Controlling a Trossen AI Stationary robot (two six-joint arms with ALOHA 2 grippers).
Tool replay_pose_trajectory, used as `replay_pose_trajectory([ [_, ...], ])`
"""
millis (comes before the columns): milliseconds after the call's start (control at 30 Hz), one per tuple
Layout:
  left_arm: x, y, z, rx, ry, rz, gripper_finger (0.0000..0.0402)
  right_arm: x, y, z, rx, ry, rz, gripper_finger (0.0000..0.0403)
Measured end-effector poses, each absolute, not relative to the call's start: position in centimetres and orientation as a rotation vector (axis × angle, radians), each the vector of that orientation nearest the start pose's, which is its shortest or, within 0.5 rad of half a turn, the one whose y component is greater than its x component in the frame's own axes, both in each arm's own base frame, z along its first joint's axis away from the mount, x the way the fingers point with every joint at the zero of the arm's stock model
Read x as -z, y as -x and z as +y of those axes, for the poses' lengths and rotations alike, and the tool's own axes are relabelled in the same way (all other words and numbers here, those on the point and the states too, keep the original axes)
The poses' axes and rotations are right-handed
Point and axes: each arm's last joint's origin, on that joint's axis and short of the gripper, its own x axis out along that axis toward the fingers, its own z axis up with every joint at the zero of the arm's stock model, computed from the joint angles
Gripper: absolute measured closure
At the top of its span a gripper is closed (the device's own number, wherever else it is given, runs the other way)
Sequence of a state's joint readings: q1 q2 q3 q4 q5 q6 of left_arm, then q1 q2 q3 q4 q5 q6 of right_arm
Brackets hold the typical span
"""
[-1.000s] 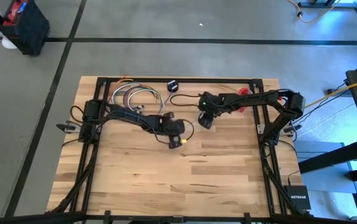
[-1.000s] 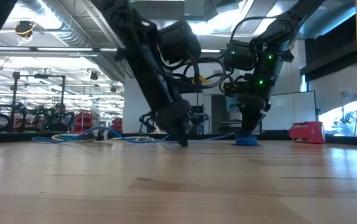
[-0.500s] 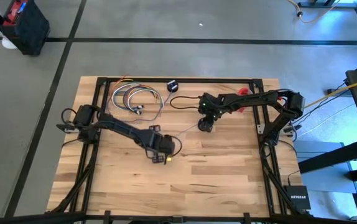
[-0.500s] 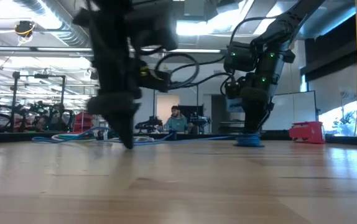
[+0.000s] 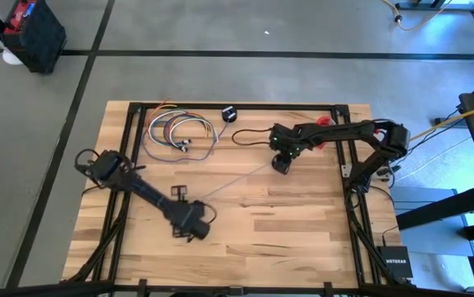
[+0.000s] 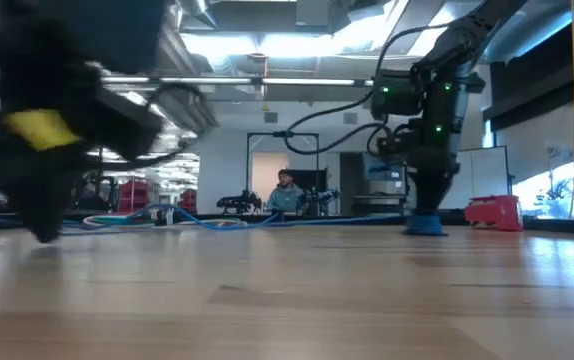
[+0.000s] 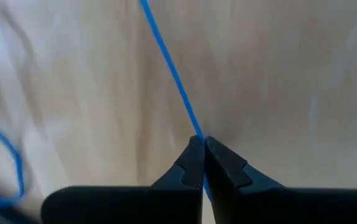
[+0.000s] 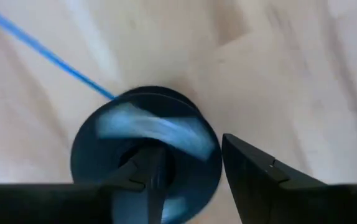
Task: Coil cords
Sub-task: Uncoil the blue wire from the black spool
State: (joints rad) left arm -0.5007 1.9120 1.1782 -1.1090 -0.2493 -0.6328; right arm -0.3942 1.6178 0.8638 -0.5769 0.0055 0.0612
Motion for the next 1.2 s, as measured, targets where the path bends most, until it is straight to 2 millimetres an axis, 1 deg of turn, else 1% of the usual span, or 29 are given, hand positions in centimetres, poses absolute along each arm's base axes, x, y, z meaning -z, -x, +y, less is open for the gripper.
replay_pose_trajectory([
  [200,-14.3,-23.8,-17.2,-0.409,-0.201,1.736,0.0401,-16.6,-24.1,-10.6,0.507,-0.209,1.326,0.0251],
  [300,-14.4,-22.1,-18.9,-0.393,-0.196,1.762,0.0401,-16.9,-24.0,-10.6,0.504,-0.195,1.324,0.0251],
  [500,-14.0,-18.4,-22.2,-0.316,-0.193,1.815,0.0401,-16.9,-23.6,-10.8,0.508,-0.196,1.354,0.0251],
  [633,-13.8,-15.8,-23.7,-0.285,-0.235,1.841,0.0401,-16.9,-23.7,-10.8,0.491,-0.189,1.351,0.0251],
  [767,-13.7,-13.9,-24.4,-0.298,-0.286,1.846,0.0397,-17.0,-23.7,-10.8,0.490,-0.189,1.348,0.0251],
  [833,-13.8,-13.8,-24.5,-0.300,-0.285,1.844,0.0391,-17.0,-23.7,-10.8,0.489,-0.190,1.345,0.0251],
  [900,-13.8,-14.4,-24.2,-0.314,-0.260,1.845,0.0383,-17.0,-23.8,-10.7,0.482,-0.194,1.339,0.0251],
  [1067,-14.5,-16.6,-23.8,-0.293,-0.205,1.844,0.0340,-17.0,-23.8,-10.7,0.476,-0.201,1.341,0.0251],
  [1200,-15.9,-18.9,-23.4,-0.279,-0.135,1.838,0.0299,-17.0,-23.8,-10.7,0.476,-0.200,1.342,0.0251],
])
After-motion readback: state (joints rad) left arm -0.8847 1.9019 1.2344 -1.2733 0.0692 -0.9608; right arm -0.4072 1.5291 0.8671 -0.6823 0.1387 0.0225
